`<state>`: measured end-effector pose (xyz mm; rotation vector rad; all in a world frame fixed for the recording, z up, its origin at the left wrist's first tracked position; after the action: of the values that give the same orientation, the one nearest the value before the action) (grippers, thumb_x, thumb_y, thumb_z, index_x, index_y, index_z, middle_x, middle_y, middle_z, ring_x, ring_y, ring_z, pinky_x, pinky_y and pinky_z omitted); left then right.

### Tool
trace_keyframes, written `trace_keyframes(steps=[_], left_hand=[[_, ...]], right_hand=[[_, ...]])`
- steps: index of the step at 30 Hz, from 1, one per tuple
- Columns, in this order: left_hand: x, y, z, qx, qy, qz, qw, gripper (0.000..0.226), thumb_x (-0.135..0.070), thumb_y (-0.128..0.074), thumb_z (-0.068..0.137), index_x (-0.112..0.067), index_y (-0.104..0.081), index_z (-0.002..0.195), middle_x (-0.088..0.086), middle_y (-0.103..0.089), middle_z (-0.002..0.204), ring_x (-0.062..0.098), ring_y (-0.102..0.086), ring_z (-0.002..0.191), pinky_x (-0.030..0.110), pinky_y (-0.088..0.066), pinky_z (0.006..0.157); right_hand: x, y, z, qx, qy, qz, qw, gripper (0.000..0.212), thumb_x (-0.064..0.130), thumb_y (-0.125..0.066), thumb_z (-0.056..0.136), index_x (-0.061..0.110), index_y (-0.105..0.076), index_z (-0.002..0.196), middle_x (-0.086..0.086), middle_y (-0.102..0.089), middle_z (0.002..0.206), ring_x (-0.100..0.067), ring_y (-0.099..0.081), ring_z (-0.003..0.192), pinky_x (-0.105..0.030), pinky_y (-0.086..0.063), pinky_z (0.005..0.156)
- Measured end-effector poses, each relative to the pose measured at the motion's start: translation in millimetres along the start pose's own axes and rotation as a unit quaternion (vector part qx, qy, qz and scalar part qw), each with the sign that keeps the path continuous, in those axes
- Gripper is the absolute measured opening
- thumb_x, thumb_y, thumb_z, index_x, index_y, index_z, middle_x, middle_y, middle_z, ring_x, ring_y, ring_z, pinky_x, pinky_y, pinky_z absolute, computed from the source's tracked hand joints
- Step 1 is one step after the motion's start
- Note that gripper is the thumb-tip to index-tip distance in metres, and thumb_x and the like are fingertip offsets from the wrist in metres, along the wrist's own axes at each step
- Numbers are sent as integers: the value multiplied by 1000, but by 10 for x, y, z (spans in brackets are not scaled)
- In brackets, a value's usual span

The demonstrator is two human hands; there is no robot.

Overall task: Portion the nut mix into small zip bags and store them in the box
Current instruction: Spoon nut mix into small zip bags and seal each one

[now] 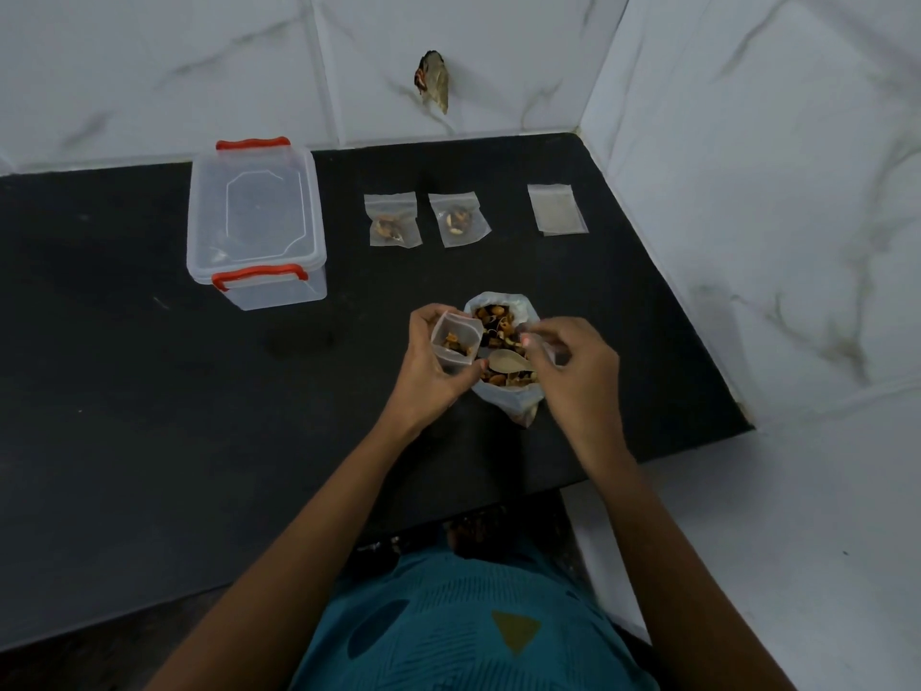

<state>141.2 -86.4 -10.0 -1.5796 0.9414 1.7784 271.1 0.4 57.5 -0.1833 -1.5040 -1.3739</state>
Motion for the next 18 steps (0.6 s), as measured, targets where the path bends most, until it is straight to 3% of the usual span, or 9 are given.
trace_keyframes(steps=[4,10,14,16,18], left_hand=[[-65,-26,-5,-2,-2,-12,1000,59,-10,-70,73,-13,-31,117,-4,-45,112,-6,-51,99,13,-47,82],[-69,7,9,-9,4,1,1000,62,1,-70,75,-15,-28,117,-9,-44,107,-10,-53,92,11,-47,79],[-81,-12,-12,10,7,-13,1000,62,-2,-71,76,-15,-26,118,-7,-44,110,-4,-53,99,11,-48,80],[-77,37,-15,19,11,-27,999,70,-17,-77,68,-17,-29,119,0,-46,119,6,-53,108,13,-47,86],[-97,97,-15,36,21,-48,998,69,-21,-78,64,-19,-37,119,-1,-50,122,5,-54,112,15,-45,91]], right_hand=[[406,-239,14,53,64,39,996,17,11,-69,80,6,-69,96,5,-53,96,3,-51,84,-2,-41,78],[391,-479,34,122,70,-51,989,26,17,-69,80,7,-69,104,2,-44,104,4,-38,85,3,-32,78],[329,-479,75,131,61,-61,988,16,15,-67,82,7,-68,96,1,-45,109,0,-45,91,-15,-44,84],[280,-415,122,112,42,-24,993,12,9,-66,83,4,-69,93,4,-46,103,1,-49,82,-14,-47,81],[249,-316,174,84,41,7,996,8,4,-67,81,3,-69,88,4,-50,97,0,-51,80,-10,-47,77]])
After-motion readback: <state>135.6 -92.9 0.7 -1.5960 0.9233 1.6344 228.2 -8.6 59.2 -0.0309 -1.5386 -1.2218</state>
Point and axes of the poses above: each hand's wrist, its own z-axis towards the middle knuckle, its own y-axis out of the back of the hand, x = y × z, the point moved 10 cm from there along z, towards the middle knuckle
